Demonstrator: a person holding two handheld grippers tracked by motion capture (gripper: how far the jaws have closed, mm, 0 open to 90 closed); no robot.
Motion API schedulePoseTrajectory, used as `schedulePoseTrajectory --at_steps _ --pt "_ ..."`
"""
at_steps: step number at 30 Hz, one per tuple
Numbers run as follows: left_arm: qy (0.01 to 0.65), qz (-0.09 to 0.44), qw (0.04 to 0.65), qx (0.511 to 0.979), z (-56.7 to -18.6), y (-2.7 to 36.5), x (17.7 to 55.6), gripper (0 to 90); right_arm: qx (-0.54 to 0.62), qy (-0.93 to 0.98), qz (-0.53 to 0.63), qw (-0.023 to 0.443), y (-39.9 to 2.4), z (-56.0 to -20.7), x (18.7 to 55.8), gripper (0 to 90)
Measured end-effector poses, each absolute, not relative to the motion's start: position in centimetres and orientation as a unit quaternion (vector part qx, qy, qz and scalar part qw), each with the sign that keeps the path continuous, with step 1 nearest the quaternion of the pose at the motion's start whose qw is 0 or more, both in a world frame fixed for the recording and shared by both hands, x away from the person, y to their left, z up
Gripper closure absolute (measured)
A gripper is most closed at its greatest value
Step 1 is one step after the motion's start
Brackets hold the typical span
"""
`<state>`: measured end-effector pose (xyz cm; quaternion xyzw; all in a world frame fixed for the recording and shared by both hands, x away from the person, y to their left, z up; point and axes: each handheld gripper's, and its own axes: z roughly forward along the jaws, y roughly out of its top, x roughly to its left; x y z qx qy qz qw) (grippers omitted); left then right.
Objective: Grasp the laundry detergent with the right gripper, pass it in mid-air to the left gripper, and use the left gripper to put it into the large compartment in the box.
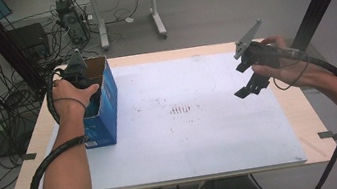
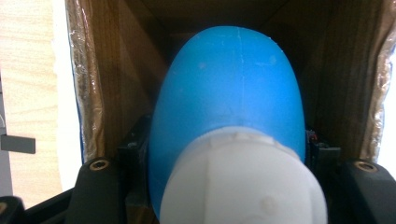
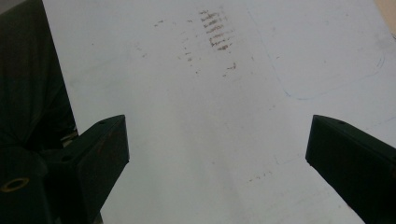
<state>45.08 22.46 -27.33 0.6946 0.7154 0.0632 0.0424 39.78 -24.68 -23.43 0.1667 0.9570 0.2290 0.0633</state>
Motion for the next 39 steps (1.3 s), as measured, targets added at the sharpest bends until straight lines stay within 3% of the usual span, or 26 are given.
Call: schedulePoseTrajectory --at_steps 39 --pt "0.714 0.060 0.040 0.697 -27.29 22.42 45.18 36.7 0.169 0.957 0.225 0.066 -24.80 -23.34 39.82 6.0"
